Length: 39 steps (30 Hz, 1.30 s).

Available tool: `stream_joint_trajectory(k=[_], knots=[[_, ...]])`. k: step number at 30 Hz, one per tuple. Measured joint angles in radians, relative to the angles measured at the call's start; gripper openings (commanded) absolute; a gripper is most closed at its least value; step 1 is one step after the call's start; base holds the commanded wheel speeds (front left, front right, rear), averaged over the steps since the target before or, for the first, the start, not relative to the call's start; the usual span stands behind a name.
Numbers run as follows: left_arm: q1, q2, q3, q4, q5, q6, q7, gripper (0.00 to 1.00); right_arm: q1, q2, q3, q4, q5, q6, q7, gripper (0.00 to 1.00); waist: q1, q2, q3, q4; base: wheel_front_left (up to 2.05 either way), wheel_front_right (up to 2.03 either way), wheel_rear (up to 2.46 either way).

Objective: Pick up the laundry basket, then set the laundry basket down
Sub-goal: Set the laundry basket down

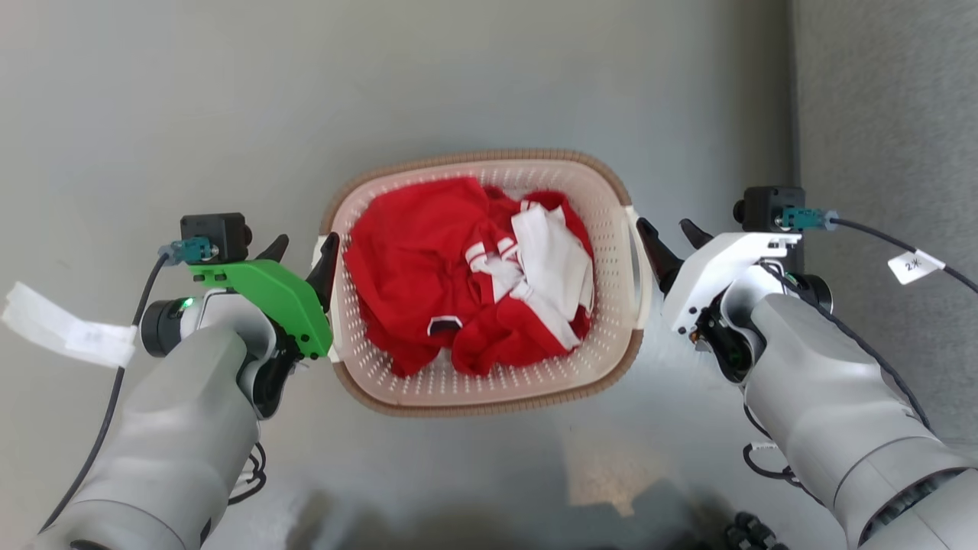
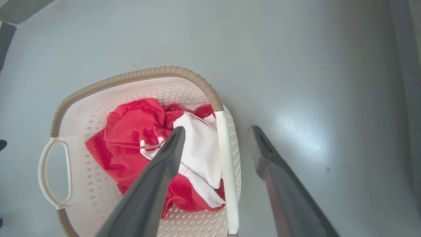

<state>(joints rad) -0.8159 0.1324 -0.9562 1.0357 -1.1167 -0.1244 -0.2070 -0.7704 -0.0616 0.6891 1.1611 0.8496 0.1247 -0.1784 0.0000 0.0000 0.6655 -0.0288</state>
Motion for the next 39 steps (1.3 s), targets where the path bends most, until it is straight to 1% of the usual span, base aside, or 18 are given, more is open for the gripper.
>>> stream_joint_trajectory(k=[8,9,10,11,17,24,33,37,39], knots=[[0.026,0.013,0.001,-0.033,0.001,0.000,-0.042,1.00,0.020,-0.001,0.016,-0.013,-0.002,0.000,-0.044,1.00,0.0000,0.0000,-0.104,0.001,0.00,0.00,0.00],[0.026,0.013,0.001,-0.033,0.001,0.000,-0.042,1.00,0.020,-0.001,0.016,-0.013,-0.002,0.000,-0.044,1.00,0.0000,0.0000,-0.104,0.001,0.00,0.00,0.00],[0.033,0.016,0.007,-0.043,0.001,0.000,-0.044,1.00,0.023,-0.004,0.021,-0.021,-0.006,0.000,-0.052,1.00,0.0000,0.0000,-0.131,0.002,0.00,0.00,0.00],[0.033,0.016,0.007,-0.043,0.001,0.000,-0.044,1.00,0.023,-0.004,0.021,-0.021,-0.006,0.000,-0.052,1.00,0.0000,0.0000,-0.131,0.002,0.00,0.00,0.00],[0.065,0.033,0.023,-0.072,0.005,0.000,-0.045,1.00,0.034,-0.028,0.025,-0.050,-0.017,0.000,-0.068,1.00,-0.0001,0.0000,-0.212,0.007,0.00,0.00,0.00],[0.084,0.060,0.133,-0.163,0.043,0.000,-0.045,1.00,0.083,-0.045,0.020,-0.085,-0.043,0.000,-0.072,1.00,-0.0001,0.0000,-0.308,0.017,0.00,0.00,0.00],[0.184,0.079,0.250,-0.248,0.141,0.000,-0.045,1.00,0.126,-0.099,-0.088,-0.244,-0.097,-0.005,-0.072,1.00,-0.0001,0.0000,-0.431,0.032,0.00,0.00,0.00],[0.233,0.089,0.314,-0.298,0.170,0.003,-0.045,1.00,0.182,-0.108,-0.129,-0.312,-0.129,-0.022,-0.072,1.00,-0.0001,0.0000,-0.486,0.036,0.00,0.00,0.00],[0.263,0.089,0.342,-0.324,0.195,0.007,-0.045,1.00,0.213,-0.113,-0.150,-0.347,-0.144,-0.023,-0.072,1.00,-0.0001,0.0000,-0.513,0.038,0.00,0.00,0.00]])
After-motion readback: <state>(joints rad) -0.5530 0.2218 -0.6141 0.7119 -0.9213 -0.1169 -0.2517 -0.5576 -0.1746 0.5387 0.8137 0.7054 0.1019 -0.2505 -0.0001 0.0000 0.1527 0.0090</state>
